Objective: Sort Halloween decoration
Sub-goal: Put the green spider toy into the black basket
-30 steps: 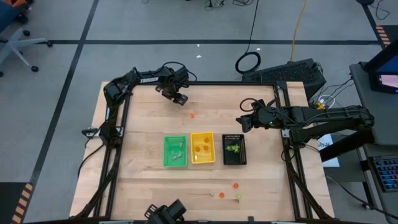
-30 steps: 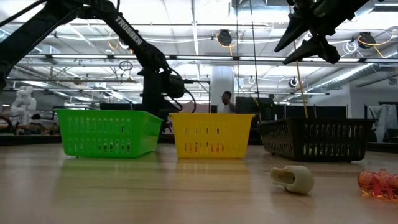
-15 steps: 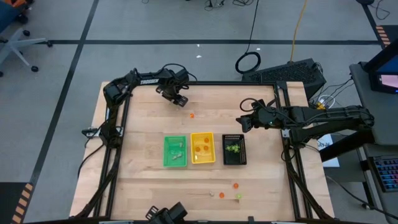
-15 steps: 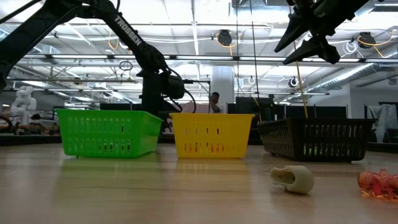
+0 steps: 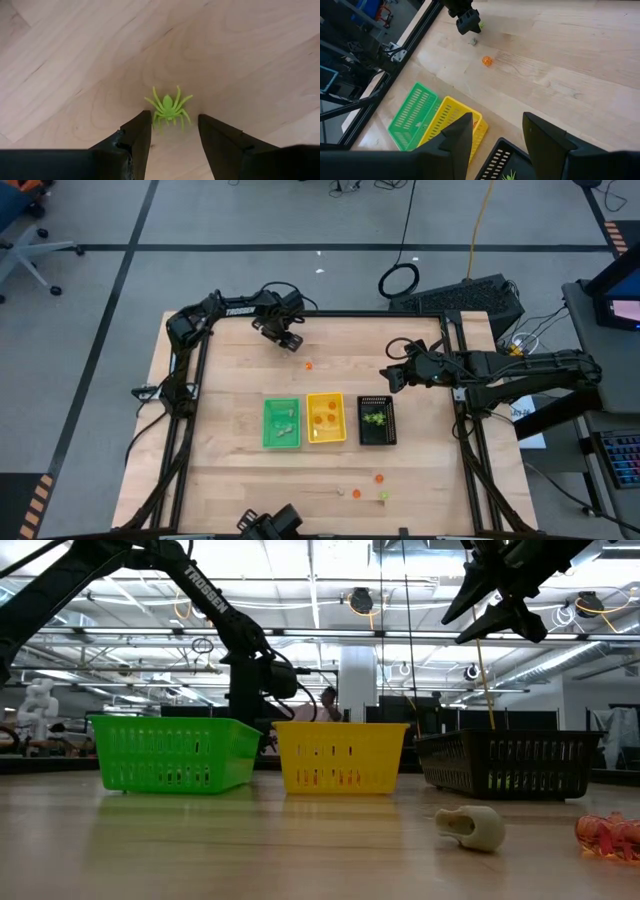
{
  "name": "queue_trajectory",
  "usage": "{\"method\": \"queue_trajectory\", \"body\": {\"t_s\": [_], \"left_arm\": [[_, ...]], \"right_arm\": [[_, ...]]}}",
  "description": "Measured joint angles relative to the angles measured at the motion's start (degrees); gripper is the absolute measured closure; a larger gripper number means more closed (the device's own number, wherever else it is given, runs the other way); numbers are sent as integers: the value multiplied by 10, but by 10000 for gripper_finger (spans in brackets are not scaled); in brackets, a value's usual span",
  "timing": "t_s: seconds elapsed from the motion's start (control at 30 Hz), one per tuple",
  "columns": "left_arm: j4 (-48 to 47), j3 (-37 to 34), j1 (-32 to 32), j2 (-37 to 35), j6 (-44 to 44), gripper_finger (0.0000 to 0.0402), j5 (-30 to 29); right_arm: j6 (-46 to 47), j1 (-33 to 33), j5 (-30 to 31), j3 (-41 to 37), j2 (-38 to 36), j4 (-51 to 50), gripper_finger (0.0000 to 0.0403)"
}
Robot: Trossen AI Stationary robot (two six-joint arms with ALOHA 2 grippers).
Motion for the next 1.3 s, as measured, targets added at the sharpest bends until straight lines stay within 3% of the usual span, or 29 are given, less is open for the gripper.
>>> {"method": "queue_trajectory", "body": {"t_s": [0.13, 0.6, 1.3], "left_arm": [[3, 0, 0, 0, 1, 233, 2], [4, 0, -1, 0, 5, 316, 7], [-6, 0, 0, -3, 42, 323, 7]], "right_arm": [[0, 0, 0, 0, 0, 0, 241], [0, 0, 0, 0, 0, 0, 241], [0, 0, 12, 0, 0, 0, 241]]}}
